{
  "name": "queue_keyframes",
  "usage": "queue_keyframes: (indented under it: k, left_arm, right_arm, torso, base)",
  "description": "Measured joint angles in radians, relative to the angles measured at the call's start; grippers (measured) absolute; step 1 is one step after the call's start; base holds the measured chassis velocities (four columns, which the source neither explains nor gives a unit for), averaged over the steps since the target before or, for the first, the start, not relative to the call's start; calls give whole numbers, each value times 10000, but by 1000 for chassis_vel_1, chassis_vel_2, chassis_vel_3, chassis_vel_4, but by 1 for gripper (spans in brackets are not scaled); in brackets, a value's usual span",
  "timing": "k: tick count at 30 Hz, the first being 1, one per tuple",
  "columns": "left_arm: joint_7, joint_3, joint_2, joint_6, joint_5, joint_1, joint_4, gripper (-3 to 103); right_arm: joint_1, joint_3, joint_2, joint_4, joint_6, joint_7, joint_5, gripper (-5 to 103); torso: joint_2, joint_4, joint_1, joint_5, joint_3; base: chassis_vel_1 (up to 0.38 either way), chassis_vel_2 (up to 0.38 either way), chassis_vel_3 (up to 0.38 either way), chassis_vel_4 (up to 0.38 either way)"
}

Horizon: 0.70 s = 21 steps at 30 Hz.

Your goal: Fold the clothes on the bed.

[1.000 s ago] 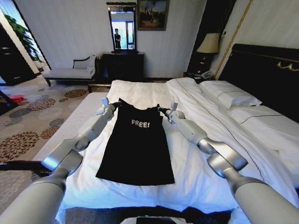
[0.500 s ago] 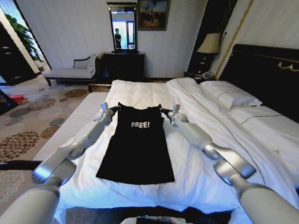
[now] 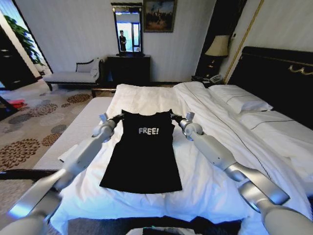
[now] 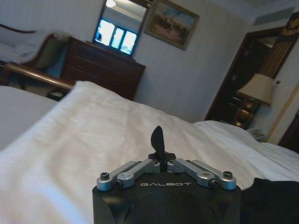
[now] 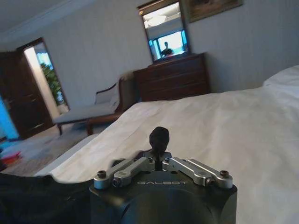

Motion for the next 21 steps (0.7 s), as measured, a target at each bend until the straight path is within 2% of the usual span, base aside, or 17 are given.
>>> queue_keyframes:
  k: [3, 6, 9, 16, 21]
  left_arm:
    - [-16, -273, 340, -5, 19, 608, -518, 1]
    - [-83, -651, 737, -20, 76, 1391, -1226, 1]
    - [-115, -791, 931, -47, 133, 1751, -1621, 1]
    - [-193, -1029, 1335, -121, 410, 2584, -2469, 1]
    - [-245, -1325, 1564, -196, 624, 3315, -3026, 1]
  right_arm:
    - [-366, 22, -285, 599, -35, 162, 54, 2]
    - [-964, 210, -645, 1378, -114, 457, 196, 2]
    - [-1340, 414, -863, 1847, -152, 589, 273, 2]
    - [-2501, 1277, -1550, 3531, -285, 941, 487, 2]
    - [-3682, 2127, -1930, 4702, -356, 1104, 425, 2]
  torso:
    - [1, 1, -3, -2, -1]
    - [1, -20, -3, 3, -1]
    - [0, -22, -3, 7, 0]
    - [1, -10, -2, 3, 0]
    - [0, -18, -2, 4, 0]
  base:
    - [0, 0, 0, 0]
    - [0, 0, 0, 0]
    - [0, 0, 0, 0]
    - [0, 0, 0, 0]
    - [0, 0, 0, 0]
